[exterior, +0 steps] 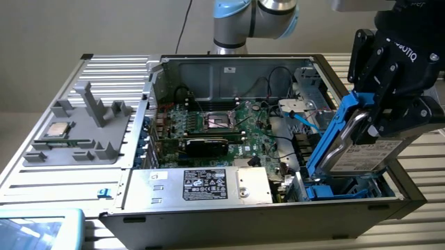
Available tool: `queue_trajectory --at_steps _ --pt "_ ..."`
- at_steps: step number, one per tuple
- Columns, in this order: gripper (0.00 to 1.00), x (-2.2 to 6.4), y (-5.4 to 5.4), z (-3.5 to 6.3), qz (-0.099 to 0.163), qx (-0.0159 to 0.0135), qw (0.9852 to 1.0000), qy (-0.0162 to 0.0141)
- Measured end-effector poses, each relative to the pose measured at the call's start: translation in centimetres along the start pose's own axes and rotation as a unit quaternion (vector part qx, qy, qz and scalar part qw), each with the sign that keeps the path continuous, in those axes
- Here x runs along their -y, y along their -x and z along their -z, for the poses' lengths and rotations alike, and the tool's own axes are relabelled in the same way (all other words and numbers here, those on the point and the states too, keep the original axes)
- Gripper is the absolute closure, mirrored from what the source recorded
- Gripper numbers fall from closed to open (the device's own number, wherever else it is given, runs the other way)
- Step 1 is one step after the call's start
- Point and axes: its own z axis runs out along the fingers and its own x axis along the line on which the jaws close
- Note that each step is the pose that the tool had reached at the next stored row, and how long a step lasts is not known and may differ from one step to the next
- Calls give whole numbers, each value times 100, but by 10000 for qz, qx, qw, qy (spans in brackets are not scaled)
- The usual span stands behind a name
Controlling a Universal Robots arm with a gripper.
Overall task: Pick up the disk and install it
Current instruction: 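Insert the disk into the insertion slot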
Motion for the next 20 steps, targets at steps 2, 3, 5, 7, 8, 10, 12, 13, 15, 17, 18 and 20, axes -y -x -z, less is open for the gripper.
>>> queue_trajectory --at_steps 2,3,5,7,8,10,12,13,15,17,18,20 --pt "63 -2 7 -30 0 0 10000 7" --pt "63 -3 8 -38 -1 1 10000 10" --pt "63 -3 9 -40 0 0 10000 11" --pt "63 -3 9 -39 1 -1 10000 11" --pt "63 -3 12 -40 2 -10 10000 11" --pt "63 -4 37 -50 5 -53 10000 8" --pt "63 -9 71 -59 7 -84 10000 6" --pt "63 -10 88 -63 8 -95 10000 5" --pt "63 -13 125 -75 13 -118 9999 3" --pt "63 -16 150 -84 22 -177 9998 -1" --pt "63 -17 164 -89 26 -206 9998 -3" --pt "63 -18 179 -99 36 -228 9997 -4"
